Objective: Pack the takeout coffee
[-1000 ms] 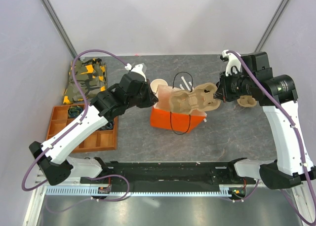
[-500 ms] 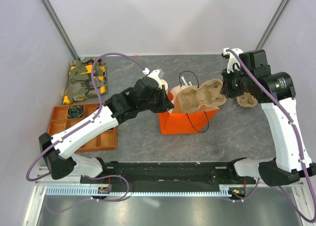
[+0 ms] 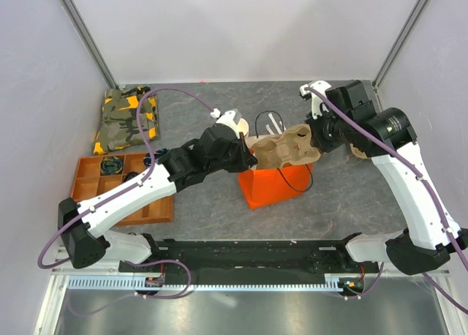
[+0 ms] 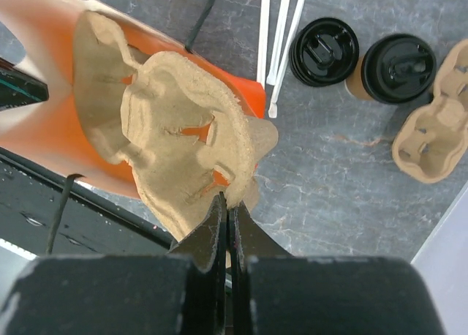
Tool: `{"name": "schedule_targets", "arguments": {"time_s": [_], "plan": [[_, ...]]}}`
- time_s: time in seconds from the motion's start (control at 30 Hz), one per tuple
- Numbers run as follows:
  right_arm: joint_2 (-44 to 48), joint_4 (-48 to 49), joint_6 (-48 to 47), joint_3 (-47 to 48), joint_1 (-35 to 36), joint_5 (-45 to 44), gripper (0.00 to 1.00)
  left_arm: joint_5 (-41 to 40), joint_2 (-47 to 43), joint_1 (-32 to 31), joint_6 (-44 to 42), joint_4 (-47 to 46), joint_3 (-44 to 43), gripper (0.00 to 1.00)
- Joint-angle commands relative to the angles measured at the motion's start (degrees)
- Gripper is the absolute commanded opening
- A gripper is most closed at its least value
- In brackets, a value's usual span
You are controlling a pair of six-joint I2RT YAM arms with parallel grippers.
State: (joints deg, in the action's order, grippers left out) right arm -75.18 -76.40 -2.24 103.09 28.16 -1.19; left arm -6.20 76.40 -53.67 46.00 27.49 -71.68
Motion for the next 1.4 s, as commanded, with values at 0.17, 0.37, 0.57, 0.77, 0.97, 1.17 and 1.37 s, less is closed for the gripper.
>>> {"name": "schedule_targets", "arguments": {"time_s": [0.17,0.37,0.57,0.77,0.97,1.17,1.37], "plan": [[-0.4,-4.3,-4.5,10.5,0.8,-5.5,0.00,-2.9,-5.6,-0.6,-1.6,-0.5,5.8,0.02],[-2.7,-6.4,-6.5,17.0,0.8,-4.6,0.00,-3.2,-5.6,-0.7,-2.0,-0.6,5.9,0.02],[-1.1,-7.1,-6.5,11.6,4.2,-3.0,0.00,-6.0,-3.5,-2.6,-2.9,-1.9,4.2,0.02],[-0.8,-7.2,-6.6,7.6,6.0,-4.7,0.00,-8.7,-2.4,-4.5,-6.2,-2.8,2.6,0.02],[0.5,-7.3,-7.7,3.4,6.5,-6.6,0.00,-10.8,-3.3,-5.3,-10.6,-3.3,2.4,0.02],[0.4,-7.2,-8.6,6.7,6.5,-9.1,0.00,-10.9,-7.1,-5.2,-12.5,-3.2,5.1,0.02],[-2.2,-7.0,-8.6,5.9,7.3,-4.3,0.00,-11.0,-4.5,-6.2,-13.0,-4.2,4.1,0.02]]}}
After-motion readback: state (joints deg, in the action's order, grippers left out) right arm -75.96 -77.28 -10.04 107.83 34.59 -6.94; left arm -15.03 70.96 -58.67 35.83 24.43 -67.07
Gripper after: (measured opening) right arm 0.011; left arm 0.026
